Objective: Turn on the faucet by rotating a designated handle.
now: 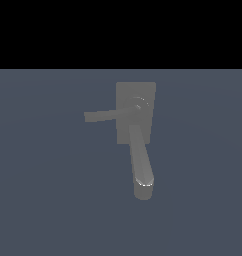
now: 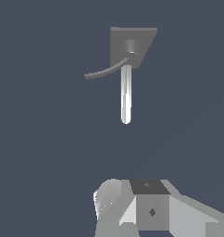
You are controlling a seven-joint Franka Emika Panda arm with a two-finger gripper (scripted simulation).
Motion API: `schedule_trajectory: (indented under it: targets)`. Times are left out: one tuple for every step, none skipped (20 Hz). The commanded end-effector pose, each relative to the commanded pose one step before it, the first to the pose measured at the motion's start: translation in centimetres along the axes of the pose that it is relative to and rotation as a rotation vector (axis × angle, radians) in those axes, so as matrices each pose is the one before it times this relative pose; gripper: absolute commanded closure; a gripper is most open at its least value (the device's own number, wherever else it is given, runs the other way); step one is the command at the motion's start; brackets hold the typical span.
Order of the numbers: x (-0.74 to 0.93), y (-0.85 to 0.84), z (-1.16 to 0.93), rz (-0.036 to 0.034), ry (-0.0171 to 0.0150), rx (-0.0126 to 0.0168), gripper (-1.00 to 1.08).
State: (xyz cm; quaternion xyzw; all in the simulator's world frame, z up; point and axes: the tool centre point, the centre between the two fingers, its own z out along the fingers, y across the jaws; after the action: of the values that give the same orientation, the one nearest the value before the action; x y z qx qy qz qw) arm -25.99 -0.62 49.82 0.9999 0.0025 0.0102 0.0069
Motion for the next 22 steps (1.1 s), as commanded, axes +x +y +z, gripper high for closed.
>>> schedule_trajectory:
  targets:
    - [0.000,0.001,0.000,0.00000,0.00000,0.00000,1.08]
    - [0.016,0.021,-0.022,0.00064,0.00096,0.00032,1.08]
    - [0.026,0.080,-0.076,0.00215,0.00320,0.00116,1.08]
    - [0.050,0.121,-0.114,0.00329,0.00488,0.00187,1.08]
    - [0.067,0.163,-0.153,0.00440,0.00651,0.00271,1.08]
    - [0.082,0.198,-0.185,0.00530,0.00781,0.00367,1.08]
    - [0.093,0.222,-0.206,0.00588,0.00863,0.00480,1.08]
    - [0.087,0.209,-0.191,0.00543,0.00792,0.00555,1.08]
    - [0.064,0.154,-0.138,0.00388,0.00559,0.00525,1.08]
    - [0.043,0.097,-0.085,0.00238,0.00336,0.00455,1.08]
    - [0.023,0.051,-0.043,0.00117,0.00159,0.00364,1.08]
    - [0.008,0.015,-0.010,0.00027,0.00028,0.00246,1.08]
    - [-0.008,-0.014,0.007,-0.00024,-0.00041,0.00085,1.08]
    - [-0.001,-0.015,0.023,-0.00059,-0.00086,-0.00059,1.08]
    - [-0.011,-0.014,0.009,-0.00023,-0.00022,-0.00274,1.08]
    - [-0.003,-0.003,-0.009,0.00032,0.00070,-0.00477,1.08]
    - [0.005,0.019,-0.031,0.00097,0.00176,-0.00650,1.08]
    - [0.011,0.032,-0.052,0.00157,0.00277,-0.00848,1.08]
    - [0.017,0.048,-0.071,0.00211,0.00369,-0.01036,1.08]
    - [0.021,0.058,-0.086,0.00252,0.00443,-0.01207,1.08]
    - [0.024,0.063,-0.097,0.00278,0.00495,-0.01368,1.08]
    - [0.026,0.066,-0.105,0.00295,0.00538,-0.01546,1.08]
